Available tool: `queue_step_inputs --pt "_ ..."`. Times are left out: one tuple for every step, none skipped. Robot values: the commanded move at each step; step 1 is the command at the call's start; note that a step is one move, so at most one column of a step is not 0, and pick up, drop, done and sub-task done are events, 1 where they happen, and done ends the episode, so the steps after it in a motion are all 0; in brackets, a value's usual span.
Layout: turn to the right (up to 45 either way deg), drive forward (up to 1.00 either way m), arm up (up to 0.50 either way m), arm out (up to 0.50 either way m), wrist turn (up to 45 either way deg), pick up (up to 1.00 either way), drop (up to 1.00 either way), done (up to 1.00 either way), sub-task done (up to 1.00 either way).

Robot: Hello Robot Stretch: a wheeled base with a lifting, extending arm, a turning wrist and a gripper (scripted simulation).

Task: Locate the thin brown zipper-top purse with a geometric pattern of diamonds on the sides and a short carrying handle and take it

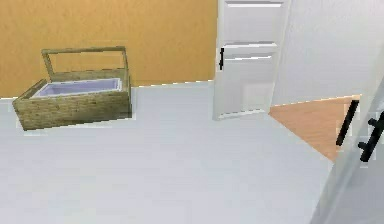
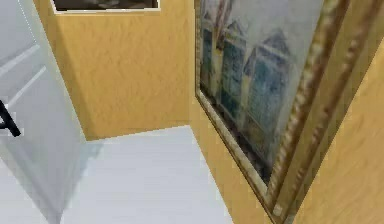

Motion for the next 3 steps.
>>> queue_step_inputs --pt "9.0 0.0 0.0 0.0 0.0 0.0 0.0 0.0 0.0" --pt "0.0 1.0 0.0 0.0 0.0 0.0 0.0 0.0 0.0" --pt "15.0 0.0 0.0 0.0 0.0 0.0 0.0 0.0 0.0"
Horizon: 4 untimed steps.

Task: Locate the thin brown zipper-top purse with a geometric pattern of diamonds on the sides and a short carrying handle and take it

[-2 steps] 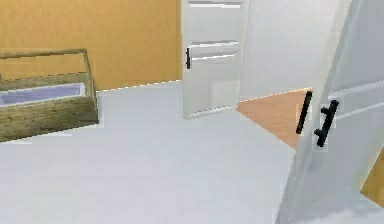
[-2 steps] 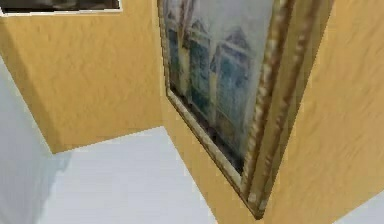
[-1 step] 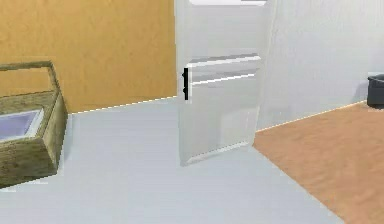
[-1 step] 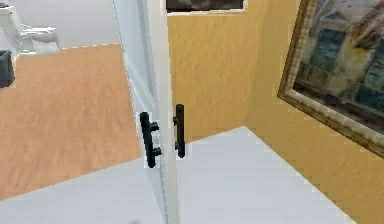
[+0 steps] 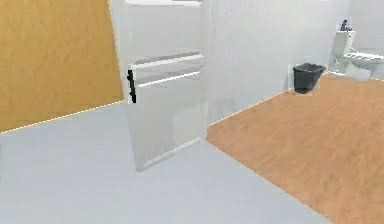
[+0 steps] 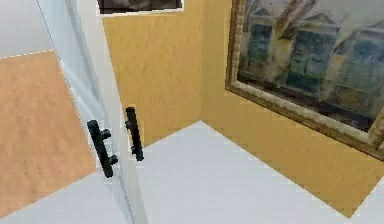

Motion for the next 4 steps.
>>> queue_step_inputs --pt "0.0 0.1 0.0 0.0 0.0 0.0 0.0 0.0 0.0" --pt "3.0 0.0 0.0 0.0 0.0 0.0 0.0 0.0 0.0" --pt "0.0 0.5 0.0 0.0 0.0 0.0 0.0 0.0 0.0" --pt "45.0 0.0 0.0 0.0 0.0 0.0 0.0 0.0 0.0"
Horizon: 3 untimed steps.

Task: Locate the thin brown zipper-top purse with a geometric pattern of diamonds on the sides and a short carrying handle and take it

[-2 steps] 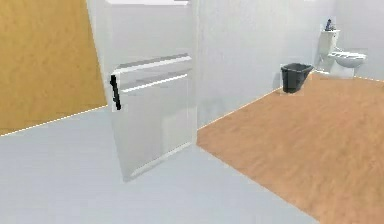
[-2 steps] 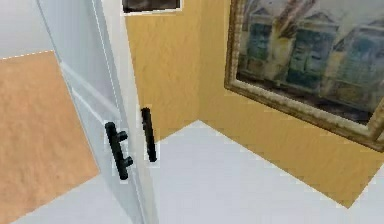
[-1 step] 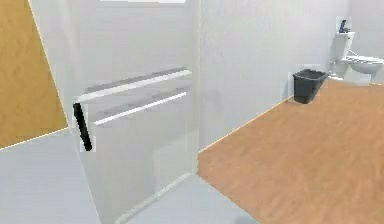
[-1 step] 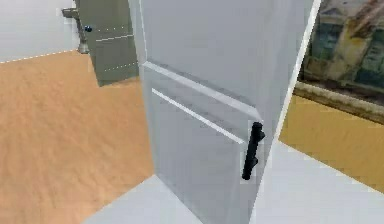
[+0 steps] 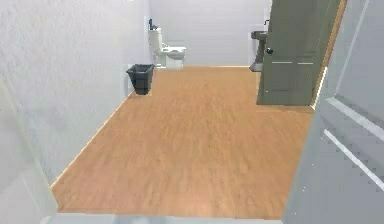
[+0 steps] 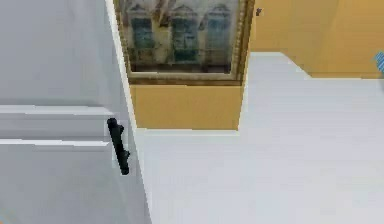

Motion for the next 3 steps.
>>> queue_step_inputs --pt "0.0 1.0 0.0 0.0 0.0 0.0 0.0 0.0 0.0" --pt "6.0 0.0 0.0 0.0 0.0 0.0 0.0 0.0 0.0" --pt "0.0 0.35 0.0 0.0 0.0 0.0 0.0 0.0 0.0"
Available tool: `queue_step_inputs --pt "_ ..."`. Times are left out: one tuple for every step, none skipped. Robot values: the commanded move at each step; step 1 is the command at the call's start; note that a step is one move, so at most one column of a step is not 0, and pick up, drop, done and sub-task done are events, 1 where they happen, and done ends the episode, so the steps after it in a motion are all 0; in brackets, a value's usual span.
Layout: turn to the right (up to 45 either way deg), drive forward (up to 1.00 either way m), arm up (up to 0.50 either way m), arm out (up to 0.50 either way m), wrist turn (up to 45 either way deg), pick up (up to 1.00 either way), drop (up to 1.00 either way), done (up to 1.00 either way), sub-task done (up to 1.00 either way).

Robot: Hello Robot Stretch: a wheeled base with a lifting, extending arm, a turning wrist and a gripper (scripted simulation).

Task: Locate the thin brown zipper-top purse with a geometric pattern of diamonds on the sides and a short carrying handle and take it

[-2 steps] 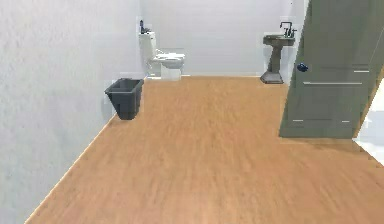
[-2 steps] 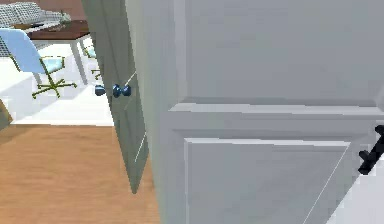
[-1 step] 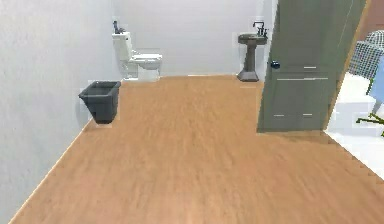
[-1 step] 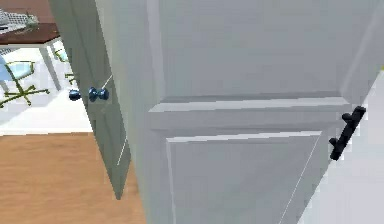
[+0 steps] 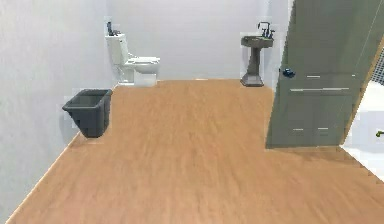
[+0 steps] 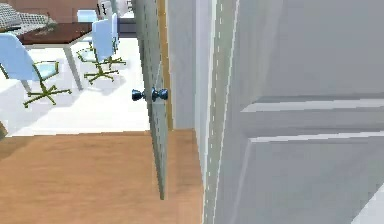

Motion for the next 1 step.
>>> queue_step_inputs --pt "33.0 0.0 0.0 0.0 0.0 0.0 0.0 0.0 0.0"
